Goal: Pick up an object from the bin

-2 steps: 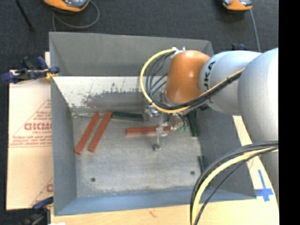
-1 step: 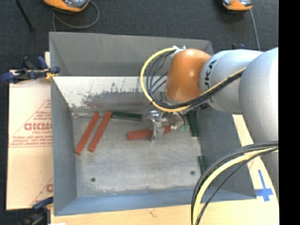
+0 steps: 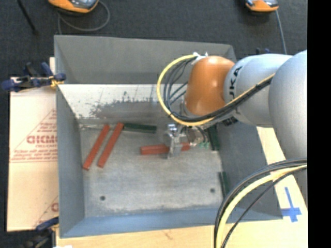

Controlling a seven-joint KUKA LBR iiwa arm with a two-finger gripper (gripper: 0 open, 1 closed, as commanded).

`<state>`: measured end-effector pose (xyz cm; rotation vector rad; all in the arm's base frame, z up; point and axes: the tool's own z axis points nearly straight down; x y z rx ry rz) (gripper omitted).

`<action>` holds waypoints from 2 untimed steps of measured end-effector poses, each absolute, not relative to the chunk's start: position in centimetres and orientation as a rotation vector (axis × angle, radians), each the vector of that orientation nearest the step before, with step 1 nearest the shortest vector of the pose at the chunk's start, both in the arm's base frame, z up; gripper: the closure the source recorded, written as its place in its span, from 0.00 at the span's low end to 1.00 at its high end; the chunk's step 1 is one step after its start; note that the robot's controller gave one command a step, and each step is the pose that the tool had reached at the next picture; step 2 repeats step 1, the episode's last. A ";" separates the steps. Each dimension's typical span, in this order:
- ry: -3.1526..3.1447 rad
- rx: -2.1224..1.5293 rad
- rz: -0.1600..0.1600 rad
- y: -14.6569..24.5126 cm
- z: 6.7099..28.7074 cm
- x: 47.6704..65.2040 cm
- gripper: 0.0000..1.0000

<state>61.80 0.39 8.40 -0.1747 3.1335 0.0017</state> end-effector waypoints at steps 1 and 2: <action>3.129 -0.125 0.001 1.0 20.4 56.6 1.00; 3.129 -0.125 0.001 1.0 20.4 56.6 1.00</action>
Offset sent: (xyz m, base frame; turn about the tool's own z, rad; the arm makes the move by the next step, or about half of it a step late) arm -0.0536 0.0067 0.1150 0.0353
